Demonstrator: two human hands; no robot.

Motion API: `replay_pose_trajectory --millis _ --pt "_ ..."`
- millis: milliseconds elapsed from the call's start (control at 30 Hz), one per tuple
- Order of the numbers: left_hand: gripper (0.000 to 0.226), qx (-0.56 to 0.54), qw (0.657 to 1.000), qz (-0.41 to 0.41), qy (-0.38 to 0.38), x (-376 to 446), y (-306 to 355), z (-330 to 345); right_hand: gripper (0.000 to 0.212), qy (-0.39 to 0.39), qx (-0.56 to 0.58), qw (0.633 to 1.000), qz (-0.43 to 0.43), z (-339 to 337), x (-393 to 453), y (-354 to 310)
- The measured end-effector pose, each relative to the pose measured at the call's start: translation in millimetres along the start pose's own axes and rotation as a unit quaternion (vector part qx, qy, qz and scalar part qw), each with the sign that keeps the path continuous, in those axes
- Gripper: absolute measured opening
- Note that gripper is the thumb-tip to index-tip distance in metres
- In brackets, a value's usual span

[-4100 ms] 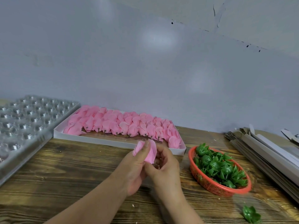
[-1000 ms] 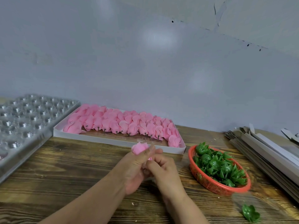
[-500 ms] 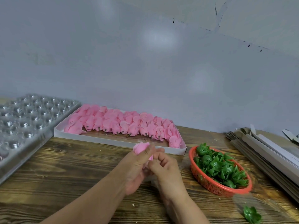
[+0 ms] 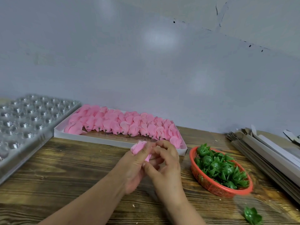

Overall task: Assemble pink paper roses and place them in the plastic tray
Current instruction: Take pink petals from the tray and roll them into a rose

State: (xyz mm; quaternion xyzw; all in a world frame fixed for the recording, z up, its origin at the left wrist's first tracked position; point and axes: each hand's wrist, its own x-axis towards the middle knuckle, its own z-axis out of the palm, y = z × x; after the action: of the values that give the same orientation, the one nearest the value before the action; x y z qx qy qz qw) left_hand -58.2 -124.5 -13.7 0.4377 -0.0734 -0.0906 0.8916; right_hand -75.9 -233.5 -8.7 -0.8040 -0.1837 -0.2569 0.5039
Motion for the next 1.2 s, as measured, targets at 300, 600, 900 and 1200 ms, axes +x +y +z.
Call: replay_pose_trajectory --millis 300,600,900,1200 --pt "0.049 0.004 1.000 -0.016 -0.005 -1.7 0.3 0.8 0.041 -0.033 0.014 0.999 0.031 -4.1 0.4 -5.5" --pt "0.040 -0.166 0.981 -0.056 0.082 -0.5 1.2 5.1 0.030 -0.050 0.085 0.989 0.114 5.5 -1.4 -6.1" --pt "0.031 -0.143 0.987 -0.075 0.005 -5.1 -0.3 9.7 0.014 -0.013 0.220 0.965 0.144 6.1 -0.8 -3.5" --pt "0.031 -0.047 0.997 -0.067 0.004 -2.8 4.5 4.1 0.025 -0.049 0.372 0.892 0.253 6.2 1.5 1.5"
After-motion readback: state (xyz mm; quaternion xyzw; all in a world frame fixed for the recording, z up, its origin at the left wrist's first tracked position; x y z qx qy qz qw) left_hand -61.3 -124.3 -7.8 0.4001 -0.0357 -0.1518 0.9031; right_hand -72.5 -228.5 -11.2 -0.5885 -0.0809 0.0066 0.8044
